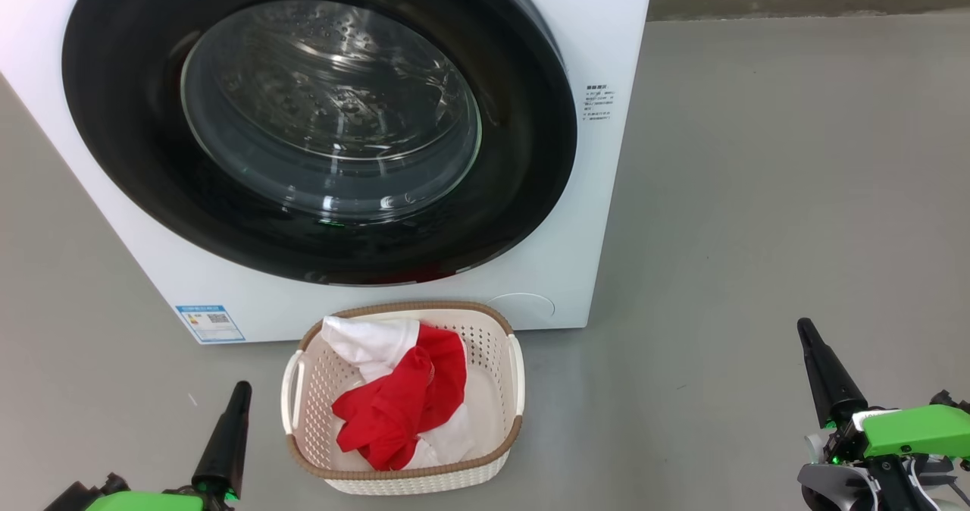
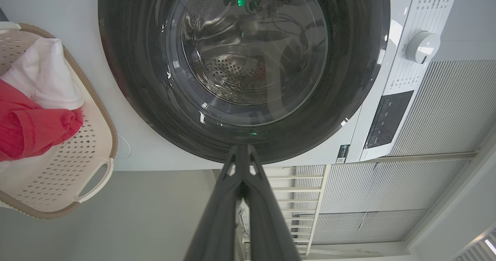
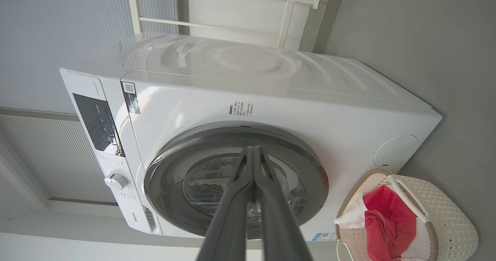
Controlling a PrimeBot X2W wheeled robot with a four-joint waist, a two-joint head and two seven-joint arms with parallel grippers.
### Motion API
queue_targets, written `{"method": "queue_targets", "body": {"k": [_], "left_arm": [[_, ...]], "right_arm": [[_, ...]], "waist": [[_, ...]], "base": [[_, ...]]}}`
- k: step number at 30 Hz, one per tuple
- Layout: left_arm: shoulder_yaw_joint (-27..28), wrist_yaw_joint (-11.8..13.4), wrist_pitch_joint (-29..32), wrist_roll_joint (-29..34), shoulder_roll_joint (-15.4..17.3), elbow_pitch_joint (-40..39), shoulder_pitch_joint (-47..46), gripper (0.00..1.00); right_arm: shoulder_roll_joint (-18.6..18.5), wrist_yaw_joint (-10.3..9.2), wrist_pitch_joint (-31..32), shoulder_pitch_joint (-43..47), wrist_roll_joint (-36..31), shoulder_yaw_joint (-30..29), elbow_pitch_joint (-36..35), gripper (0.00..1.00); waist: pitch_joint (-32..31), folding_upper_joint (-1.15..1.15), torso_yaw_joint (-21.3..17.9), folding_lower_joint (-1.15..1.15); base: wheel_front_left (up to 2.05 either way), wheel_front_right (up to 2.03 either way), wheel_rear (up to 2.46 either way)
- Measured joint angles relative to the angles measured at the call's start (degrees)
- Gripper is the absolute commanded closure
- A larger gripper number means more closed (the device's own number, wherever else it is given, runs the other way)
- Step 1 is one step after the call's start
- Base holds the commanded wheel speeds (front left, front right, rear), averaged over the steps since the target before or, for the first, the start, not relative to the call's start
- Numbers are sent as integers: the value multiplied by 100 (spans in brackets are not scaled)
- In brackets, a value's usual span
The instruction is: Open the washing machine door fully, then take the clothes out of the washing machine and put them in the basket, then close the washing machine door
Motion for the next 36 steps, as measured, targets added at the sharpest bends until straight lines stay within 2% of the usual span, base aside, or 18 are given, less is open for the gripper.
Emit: {"method": "queue_targets", "body": {"k": [36], "left_arm": [[1, 0, 0, 0, -1, 0, 0, 100]], "right_arm": [[0, 0, 0, 0, 0, 0, 0, 100]], "waist": [[0, 0, 0, 0]], "base": [[0, 0, 0]]}}
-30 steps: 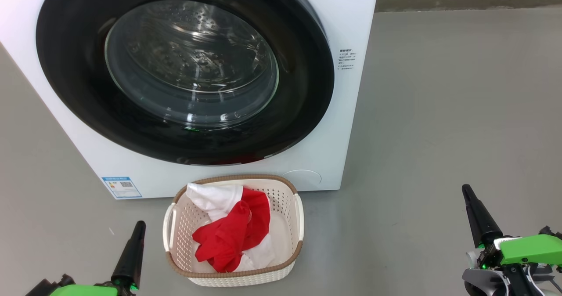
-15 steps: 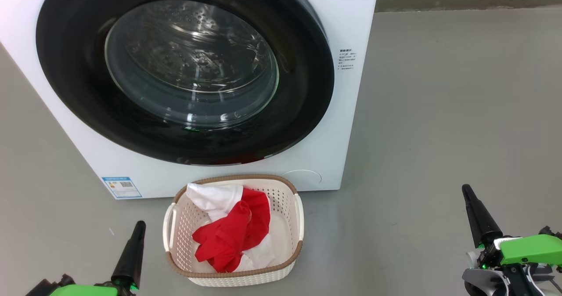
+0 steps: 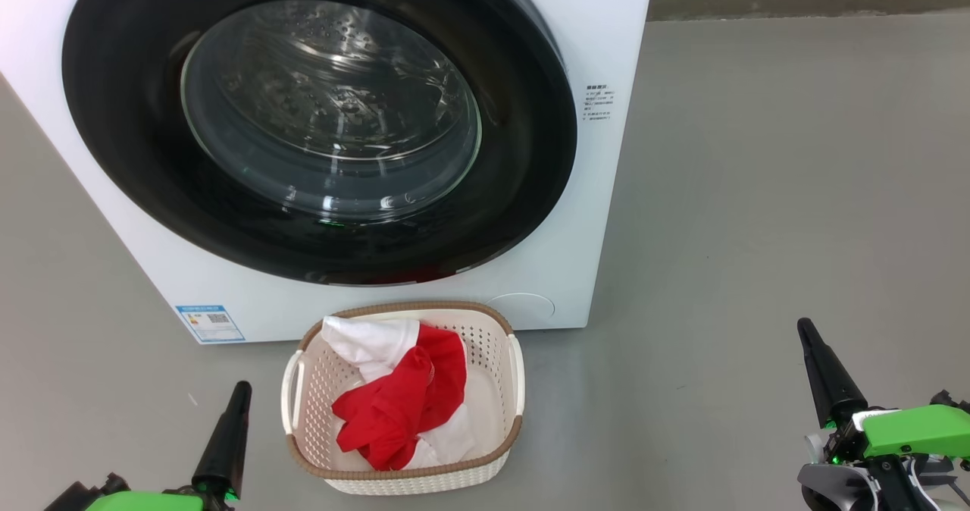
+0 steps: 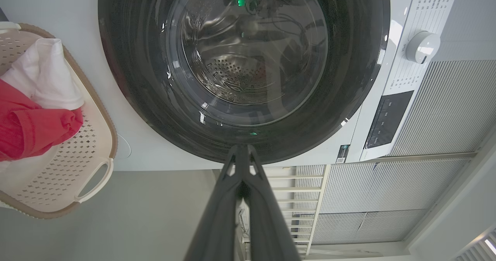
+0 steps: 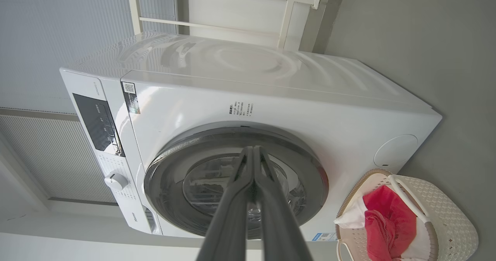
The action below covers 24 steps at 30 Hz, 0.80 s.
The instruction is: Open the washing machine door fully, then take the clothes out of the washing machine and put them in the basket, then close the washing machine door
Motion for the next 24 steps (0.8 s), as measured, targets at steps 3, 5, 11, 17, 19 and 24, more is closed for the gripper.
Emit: {"method": "queue_targets", "body": {"k": [3, 5, 11, 17, 19, 24], "left_arm": [[0, 0, 0, 0, 0, 0, 0, 100], [0, 0, 0, 0, 0, 0, 0, 100], [0, 0, 0, 0, 0, 0, 0, 100], [0, 0, 0, 0, 0, 0, 0, 100], [0, 0, 0, 0, 0, 0, 0, 100], [0, 0, 0, 0, 0, 0, 0, 100]], "right_arm": [[0, 0, 0, 0, 0, 0, 0, 100], [0, 0, 0, 0, 0, 0, 0, 100], [0, 0, 0, 0, 0, 0, 0, 100], [0, 0, -1, 0, 0, 0, -1, 100], [0, 0, 0, 0, 0, 0, -1, 100], [0, 0, 0, 0, 0, 0, -1, 100]], "waist": [[0, 0, 0, 0], [0, 0, 0, 0], [0, 0, 0, 0], [0, 0, 0, 0], [0, 0, 0, 0], [0, 0, 0, 0]], "base": [[0, 0, 0], [0, 0, 0], [0, 0, 0], [0, 0, 0], [0, 0, 0], [0, 0, 0]]}}
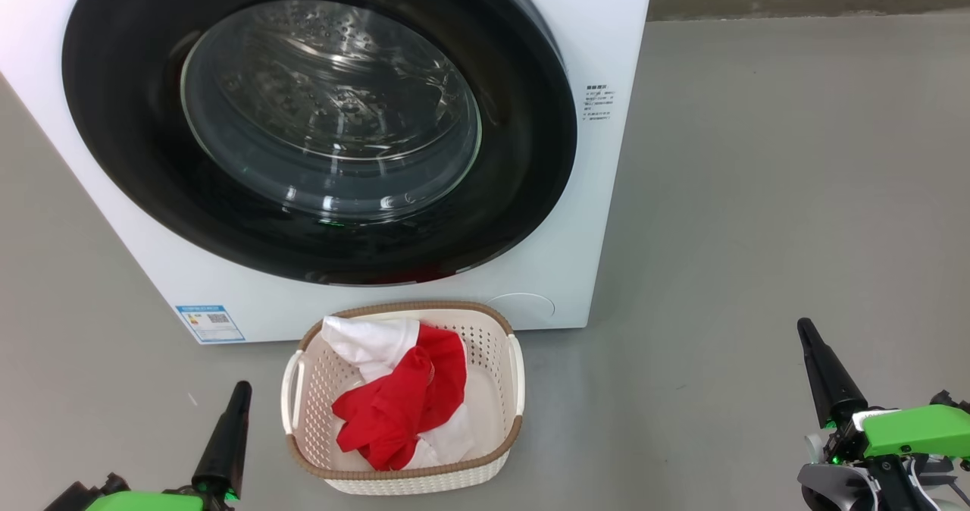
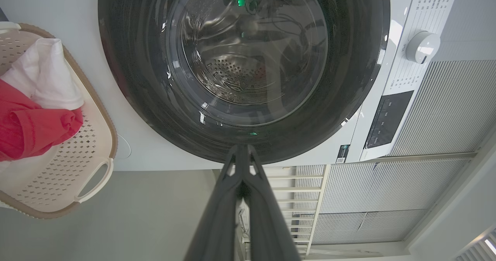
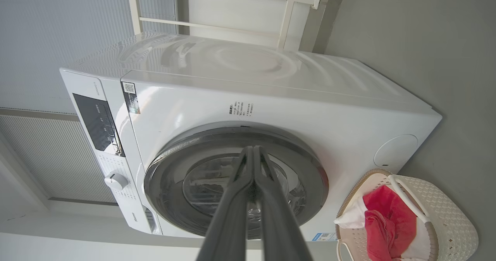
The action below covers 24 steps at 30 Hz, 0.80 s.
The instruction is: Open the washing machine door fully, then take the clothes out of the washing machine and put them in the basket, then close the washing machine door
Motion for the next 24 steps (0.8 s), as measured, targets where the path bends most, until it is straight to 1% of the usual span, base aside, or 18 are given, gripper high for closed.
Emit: {"method": "queue_targets", "body": {"k": [24], "left_arm": [[0, 0, 0, 0, 0, 0, 0, 100]], "right_arm": [[0, 0, 0, 0, 0, 0, 0, 100]], "waist": [[0, 0, 0, 0]], "base": [[0, 0, 0]]}}
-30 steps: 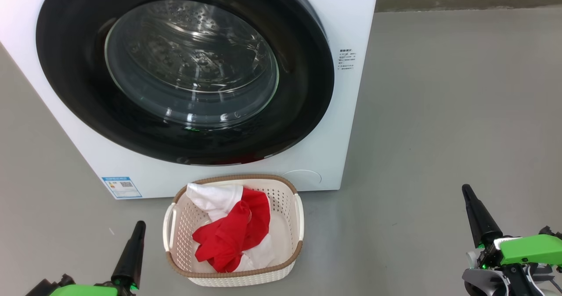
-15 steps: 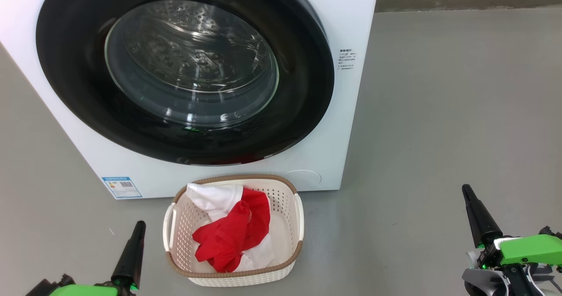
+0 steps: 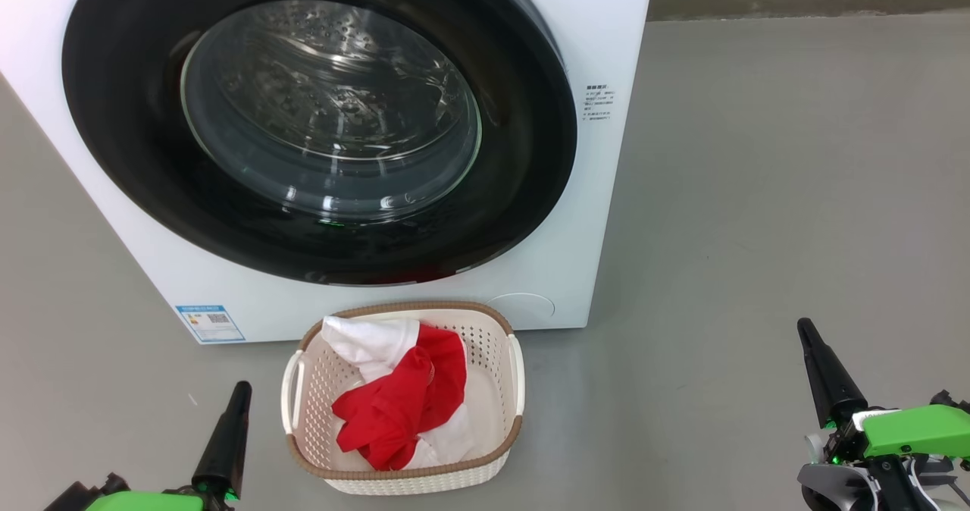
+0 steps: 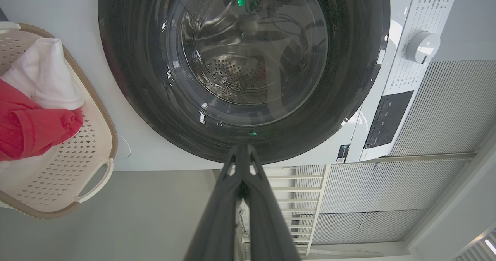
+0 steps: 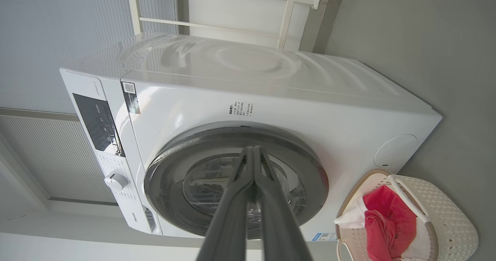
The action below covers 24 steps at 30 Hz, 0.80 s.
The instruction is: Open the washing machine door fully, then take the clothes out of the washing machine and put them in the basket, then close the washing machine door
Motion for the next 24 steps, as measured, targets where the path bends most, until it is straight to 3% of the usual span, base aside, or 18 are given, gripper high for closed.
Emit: {"method": "queue_targets", "body": {"k": [24], "left_arm": [[0, 0, 0, 0, 0, 0, 0, 100]], "right_arm": [[0, 0, -1, 0, 0, 0, 0, 100]], "waist": [[0, 0, 0, 0]], "base": [[0, 0, 0]]}}
